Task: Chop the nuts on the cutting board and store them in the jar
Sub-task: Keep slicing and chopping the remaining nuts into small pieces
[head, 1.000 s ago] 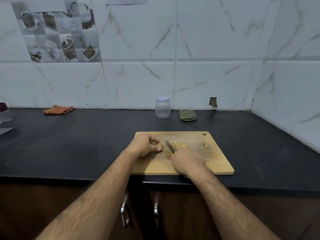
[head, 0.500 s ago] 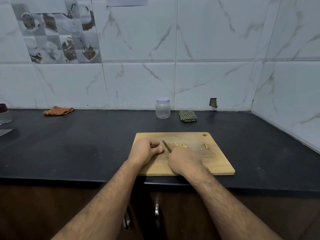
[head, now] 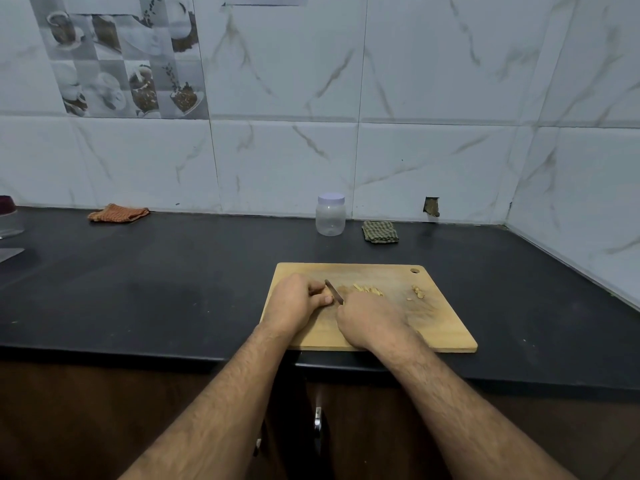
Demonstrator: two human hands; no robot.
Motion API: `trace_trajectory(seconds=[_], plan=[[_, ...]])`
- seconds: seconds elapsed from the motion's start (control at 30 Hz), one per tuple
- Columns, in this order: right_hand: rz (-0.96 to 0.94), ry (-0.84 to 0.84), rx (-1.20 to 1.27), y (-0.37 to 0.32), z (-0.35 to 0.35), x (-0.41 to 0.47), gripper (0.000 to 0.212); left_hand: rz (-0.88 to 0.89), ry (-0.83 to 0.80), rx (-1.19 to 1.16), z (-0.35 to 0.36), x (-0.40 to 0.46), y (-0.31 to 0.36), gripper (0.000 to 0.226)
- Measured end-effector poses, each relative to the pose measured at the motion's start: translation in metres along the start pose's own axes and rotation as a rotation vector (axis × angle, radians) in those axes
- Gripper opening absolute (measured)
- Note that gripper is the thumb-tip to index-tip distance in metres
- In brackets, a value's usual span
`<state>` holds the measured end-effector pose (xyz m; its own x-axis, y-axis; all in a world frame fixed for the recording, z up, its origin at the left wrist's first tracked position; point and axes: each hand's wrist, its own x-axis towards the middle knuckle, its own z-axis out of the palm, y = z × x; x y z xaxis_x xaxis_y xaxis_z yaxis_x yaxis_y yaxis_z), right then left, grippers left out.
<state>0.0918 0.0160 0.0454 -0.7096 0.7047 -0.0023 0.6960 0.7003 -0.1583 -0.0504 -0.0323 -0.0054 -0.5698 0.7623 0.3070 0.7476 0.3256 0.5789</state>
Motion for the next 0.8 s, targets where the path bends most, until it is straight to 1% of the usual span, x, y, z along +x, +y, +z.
trace_trajectory(seconds=[0.6,0.8], plan=[[-0.035,-0.041,-0.039,-0.001,0.001,0.013,0.032,0.021,0.021,-0.033,-0.001,-0.003,0.003,0.017],[-0.047,-0.043,-0.094,-0.004,-0.002,0.016,0.032,0.031,0.015,-0.006,-0.002,-0.004,0.004,0.020]])
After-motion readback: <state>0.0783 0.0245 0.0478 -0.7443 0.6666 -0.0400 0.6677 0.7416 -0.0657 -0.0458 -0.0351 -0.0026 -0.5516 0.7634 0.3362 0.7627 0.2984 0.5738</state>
